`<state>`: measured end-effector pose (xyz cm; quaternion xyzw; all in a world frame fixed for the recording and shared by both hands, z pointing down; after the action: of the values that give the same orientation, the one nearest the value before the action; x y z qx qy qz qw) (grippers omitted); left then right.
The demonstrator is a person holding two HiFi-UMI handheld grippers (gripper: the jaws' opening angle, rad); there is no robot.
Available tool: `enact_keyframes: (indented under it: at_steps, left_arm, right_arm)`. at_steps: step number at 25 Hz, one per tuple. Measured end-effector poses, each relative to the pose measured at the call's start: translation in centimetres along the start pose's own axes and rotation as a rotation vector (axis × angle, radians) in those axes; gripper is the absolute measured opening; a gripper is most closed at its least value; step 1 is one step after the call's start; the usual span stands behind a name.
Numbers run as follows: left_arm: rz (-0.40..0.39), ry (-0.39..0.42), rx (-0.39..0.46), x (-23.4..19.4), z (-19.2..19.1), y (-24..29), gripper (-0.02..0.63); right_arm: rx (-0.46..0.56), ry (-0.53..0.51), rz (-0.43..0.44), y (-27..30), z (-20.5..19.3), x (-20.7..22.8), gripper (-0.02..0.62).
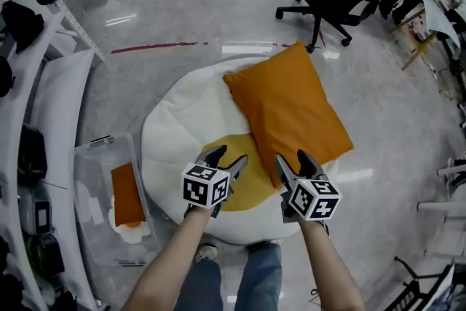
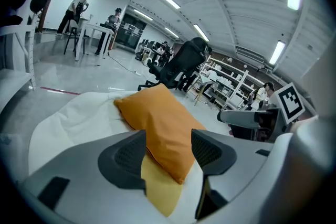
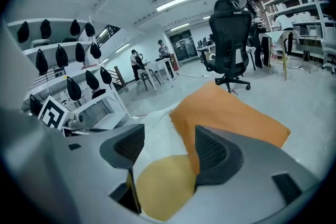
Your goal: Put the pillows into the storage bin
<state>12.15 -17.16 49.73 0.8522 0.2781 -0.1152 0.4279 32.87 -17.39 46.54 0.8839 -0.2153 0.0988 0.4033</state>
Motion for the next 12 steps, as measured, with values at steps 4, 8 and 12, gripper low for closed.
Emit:
enact_keyframes:
  at_steps: [4, 8, 12]
  left_arm:
    - [0.048, -0.062, 0.032, 0.7, 2.0, 3.5, 0.264]
    - [0.096, -0.135, 0.053, 1.9, 3.7, 6.6, 0.265]
    - [0.131, -0.171, 0.062, 2.5, 4.9, 8.9, 0.272]
  right_arm:
    - [-0.034, -0.05, 0.039, 1.6, 2.7, 4.4, 0.298]
    - [-0.07, -0.079, 0.074, 2.8, 5.1, 8.9, 0.298]
    - [-0.092, -0.109, 0.101, 4.1, 7.4, 12.2, 0.298]
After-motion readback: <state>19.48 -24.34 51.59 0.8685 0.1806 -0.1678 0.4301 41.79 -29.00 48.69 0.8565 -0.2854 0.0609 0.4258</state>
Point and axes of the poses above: the fingertips, and each gripper's own axes: y forward along the fingers, x to its right, z out of its top, the point moved 7 cm from there along -y, backward along the fingers, and after that the axes turned 10 degrees about -x, right-handed, at the moved point
